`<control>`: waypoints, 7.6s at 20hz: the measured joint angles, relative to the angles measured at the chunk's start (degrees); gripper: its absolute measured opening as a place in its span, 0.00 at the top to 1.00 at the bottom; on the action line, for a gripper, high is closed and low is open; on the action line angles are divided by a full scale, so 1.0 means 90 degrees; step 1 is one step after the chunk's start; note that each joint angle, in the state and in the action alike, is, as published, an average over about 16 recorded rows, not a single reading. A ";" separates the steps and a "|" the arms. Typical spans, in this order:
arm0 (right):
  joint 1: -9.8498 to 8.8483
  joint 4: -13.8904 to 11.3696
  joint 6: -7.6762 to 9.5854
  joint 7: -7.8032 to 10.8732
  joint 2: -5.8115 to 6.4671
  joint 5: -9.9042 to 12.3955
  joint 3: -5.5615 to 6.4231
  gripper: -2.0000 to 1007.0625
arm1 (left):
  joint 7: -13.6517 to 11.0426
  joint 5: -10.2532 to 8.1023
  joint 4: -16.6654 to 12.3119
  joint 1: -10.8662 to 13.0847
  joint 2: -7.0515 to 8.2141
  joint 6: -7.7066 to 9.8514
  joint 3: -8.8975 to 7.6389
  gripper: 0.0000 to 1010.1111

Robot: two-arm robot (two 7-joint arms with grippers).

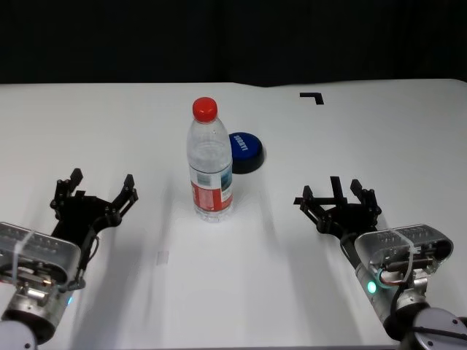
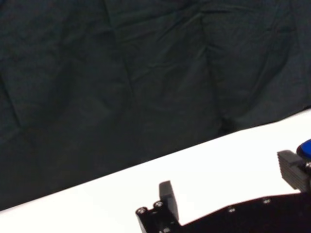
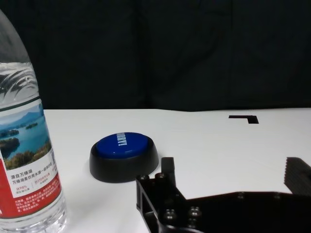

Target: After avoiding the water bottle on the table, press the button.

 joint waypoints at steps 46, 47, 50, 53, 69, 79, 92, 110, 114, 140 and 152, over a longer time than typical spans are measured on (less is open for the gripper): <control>0.1948 0.1659 0.0300 0.0956 -0.0651 -0.0853 0.0573 0.00 | 0.0000 0.0000 0.0000 0.0000 0.0000 0.0001 0.0000 0.01; 0.2000 0.1723 0.0294 0.0970 -0.0660 -0.0864 0.0571 0.00 | 0.0000 0.0000 0.0000 0.0000 0.0000 0.0001 0.0000 0.01; 0.2161 0.1924 0.0271 0.1015 -0.0689 -0.0893 0.0557 0.00 | 0.0000 0.0000 0.0000 0.0000 0.0000 0.0001 0.0000 0.01; 0.2326 0.2133 0.0241 0.1056 -0.0717 -0.0916 0.0532 0.00 | 0.0000 0.0000 0.0000 0.0000 0.0000 0.0001 0.0000 0.01; 0.3064 0.3075 0.0097 0.1226 -0.0827 -0.1008 0.0333 0.00 | 0.0000 0.0000 0.0000 0.0000 0.0000 0.0001 0.0000 0.01; 0.3417 0.3589 0.0058 0.1287 -0.0898 -0.1065 0.0208 0.00 | 0.0000 0.0000 0.0000 0.0000 0.0000 0.0001 0.0000 0.01; 0.3963 0.4455 -0.0056 0.1303 -0.1041 -0.1164 0.0083 0.00 | 0.0000 0.0000 0.0000 0.0000 0.0000 0.0001 0.0000 0.01; 0.4481 0.5369 -0.0220 0.1296 -0.1223 -0.1258 0.0031 0.00 | 0.0000 0.0000 0.0000 0.0000 0.0000 0.0001 0.0000 0.01; 0.4534 0.5490 -0.0201 0.1303 -0.1248 -0.1272 0.0025 0.00 | 0.0000 0.0000 0.0000 0.0000 0.0000 0.0001 0.0000 0.01; 0.4465 0.5433 0.0151 0.1362 -0.1231 -0.1299 0.0000 0.00 | 0.0000 0.0000 0.0000 0.0000 0.0000 0.0000 0.0000 0.01; 0.4019 0.4579 -0.0015 0.1195 -0.1183 -0.1175 0.0170 0.00 | 0.0000 0.0000 0.0000 0.0000 0.0000 0.0000 0.0000 0.01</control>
